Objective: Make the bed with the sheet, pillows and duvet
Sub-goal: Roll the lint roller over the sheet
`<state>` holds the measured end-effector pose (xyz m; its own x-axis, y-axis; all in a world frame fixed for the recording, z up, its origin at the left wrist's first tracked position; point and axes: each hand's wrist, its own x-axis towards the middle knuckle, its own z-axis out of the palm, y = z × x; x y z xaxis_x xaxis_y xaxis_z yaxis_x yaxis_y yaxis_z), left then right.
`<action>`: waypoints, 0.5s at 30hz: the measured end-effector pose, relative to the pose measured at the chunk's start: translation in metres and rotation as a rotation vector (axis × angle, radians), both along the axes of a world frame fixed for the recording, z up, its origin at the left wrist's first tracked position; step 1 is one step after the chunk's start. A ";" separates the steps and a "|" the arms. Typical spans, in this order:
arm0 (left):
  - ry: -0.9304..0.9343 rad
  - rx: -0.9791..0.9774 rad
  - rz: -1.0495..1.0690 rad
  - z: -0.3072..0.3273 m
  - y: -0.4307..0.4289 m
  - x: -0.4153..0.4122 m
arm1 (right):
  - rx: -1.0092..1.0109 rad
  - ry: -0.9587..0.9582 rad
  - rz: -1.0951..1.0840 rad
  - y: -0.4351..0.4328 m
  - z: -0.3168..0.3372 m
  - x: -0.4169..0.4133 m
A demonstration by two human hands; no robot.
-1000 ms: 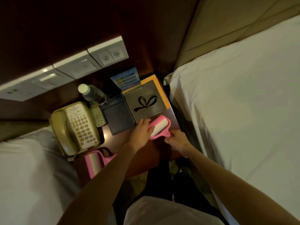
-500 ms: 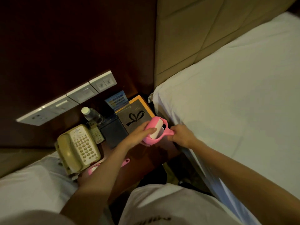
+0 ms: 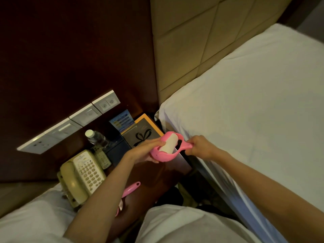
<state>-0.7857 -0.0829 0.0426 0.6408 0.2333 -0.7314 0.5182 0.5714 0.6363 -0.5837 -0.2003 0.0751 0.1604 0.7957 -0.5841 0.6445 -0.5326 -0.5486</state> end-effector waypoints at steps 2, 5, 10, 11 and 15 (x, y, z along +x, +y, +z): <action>-0.013 -0.044 -0.015 -0.001 -0.001 0.002 | -0.008 -0.022 0.030 -0.002 -0.001 0.004; -0.002 -0.107 -0.020 -0.005 -0.005 0.006 | -0.028 -0.039 0.057 -0.007 -0.002 0.008; 0.035 -0.167 -0.046 -0.007 -0.006 0.008 | -0.038 0.004 0.008 -0.021 -0.004 0.014; 0.026 -0.168 -0.053 -0.007 -0.007 0.011 | -0.035 -0.002 0.006 -0.023 -0.004 0.015; 0.017 -0.086 0.065 -0.024 -0.015 0.020 | -0.025 -0.075 -0.073 -0.033 -0.008 0.015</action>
